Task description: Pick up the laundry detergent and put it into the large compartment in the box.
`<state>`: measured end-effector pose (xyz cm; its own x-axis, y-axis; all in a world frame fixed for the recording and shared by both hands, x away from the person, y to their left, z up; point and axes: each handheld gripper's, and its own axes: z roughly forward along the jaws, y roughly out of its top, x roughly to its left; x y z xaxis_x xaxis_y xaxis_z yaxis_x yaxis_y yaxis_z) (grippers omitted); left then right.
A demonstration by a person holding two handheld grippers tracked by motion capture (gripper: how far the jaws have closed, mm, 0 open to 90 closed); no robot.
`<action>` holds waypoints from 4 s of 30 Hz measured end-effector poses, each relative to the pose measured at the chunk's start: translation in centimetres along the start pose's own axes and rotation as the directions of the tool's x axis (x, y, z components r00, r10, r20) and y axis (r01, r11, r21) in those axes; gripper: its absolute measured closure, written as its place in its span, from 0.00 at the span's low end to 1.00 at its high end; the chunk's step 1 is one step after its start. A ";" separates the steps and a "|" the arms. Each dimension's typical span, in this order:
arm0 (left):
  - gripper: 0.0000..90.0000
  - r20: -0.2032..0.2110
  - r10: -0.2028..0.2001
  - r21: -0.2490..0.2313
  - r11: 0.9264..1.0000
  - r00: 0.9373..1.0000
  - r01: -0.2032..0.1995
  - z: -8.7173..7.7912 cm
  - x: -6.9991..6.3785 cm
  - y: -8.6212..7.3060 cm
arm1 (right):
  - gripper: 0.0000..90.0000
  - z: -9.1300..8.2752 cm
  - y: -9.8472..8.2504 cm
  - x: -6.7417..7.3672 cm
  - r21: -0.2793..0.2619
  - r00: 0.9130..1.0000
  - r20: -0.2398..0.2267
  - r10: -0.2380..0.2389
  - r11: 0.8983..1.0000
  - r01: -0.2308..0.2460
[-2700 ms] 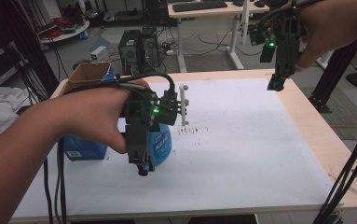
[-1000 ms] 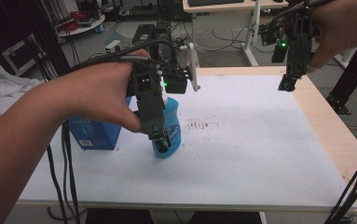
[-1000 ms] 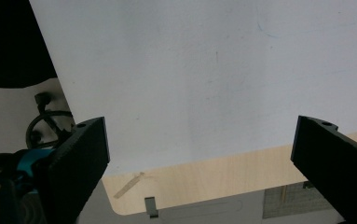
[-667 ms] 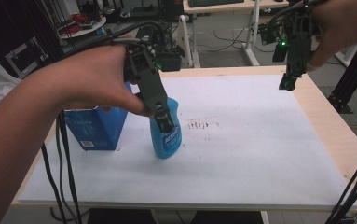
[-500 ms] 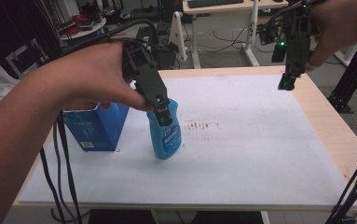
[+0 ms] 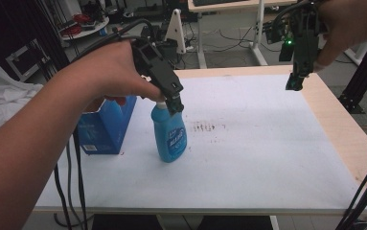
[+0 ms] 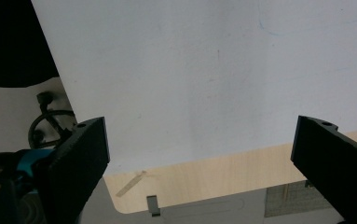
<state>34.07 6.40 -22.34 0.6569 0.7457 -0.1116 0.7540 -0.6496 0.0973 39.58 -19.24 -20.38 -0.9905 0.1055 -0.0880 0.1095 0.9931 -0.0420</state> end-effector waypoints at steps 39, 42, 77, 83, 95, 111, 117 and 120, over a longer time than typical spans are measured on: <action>0.02 -0.040 -0.099 -0.012 0.995 0.994 0.098 6.4 2.4 2.2 | 0.04 0.4 0.9 -0.3 0.007 1.000 0.000 -0.005 1.000 0.005; 0.02 -0.046 -0.100 -0.004 0.995 0.994 0.100 6.8 2.5 2.4 | 0.04 0.4 1.0 -0.3 0.008 1.000 -0.002 -0.010 1.000 0.010; 0.19 -0.059 -0.087 0.029 0.996 0.994 0.089 7.6 2.8 3.2 | 0.04 0.9 0.8 -0.7 0.008 1.000 -0.007 -0.007 1.000 0.007; 0.20 -0.058 -0.089 0.032 0.995 0.994 0.091 7.7 2.8 3.2 | 0.04 0.9 1.0 -0.7 0.010 1.000 -0.007 -0.008 1.000 0.008; 0.29 -0.065 -0.076 0.035 0.996 0.995 0.078 7.7 2.7 3.2 | 0.04 1.1 1.1 -0.7 0.009 1.000 -0.005 -0.012 1.000 0.012; 0.41 -0.075 -0.075 0.040 0.996 0.994 0.079 7.7 2.5 3.3 | 0.04 1.2 0.8 -0.7 0.007 1.000 -0.007 0.000 1.000 0.000; 0.42 -0.091 -0.057 0.059 0.996 0.994 0.063 7.7 2.4 3.3 | 0.04 1.3 0.8 -0.9 0.006 1.000 -0.010 -0.004 1.000 0.004; 0.42 -0.083 -0.047 0.051 0.997 0.995 0.051 7.7 2.4 3.3 | 0.04 1.4 0.9 -0.9 0.005 1.000 -0.009 -0.004 1.000 0.004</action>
<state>38.14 4.93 -29.87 0.6188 0.7848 -0.0336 0.7855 -0.6176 0.0406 40.70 -18.56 -21.69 -0.9917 0.1019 -0.0788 0.1058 0.9933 -0.0469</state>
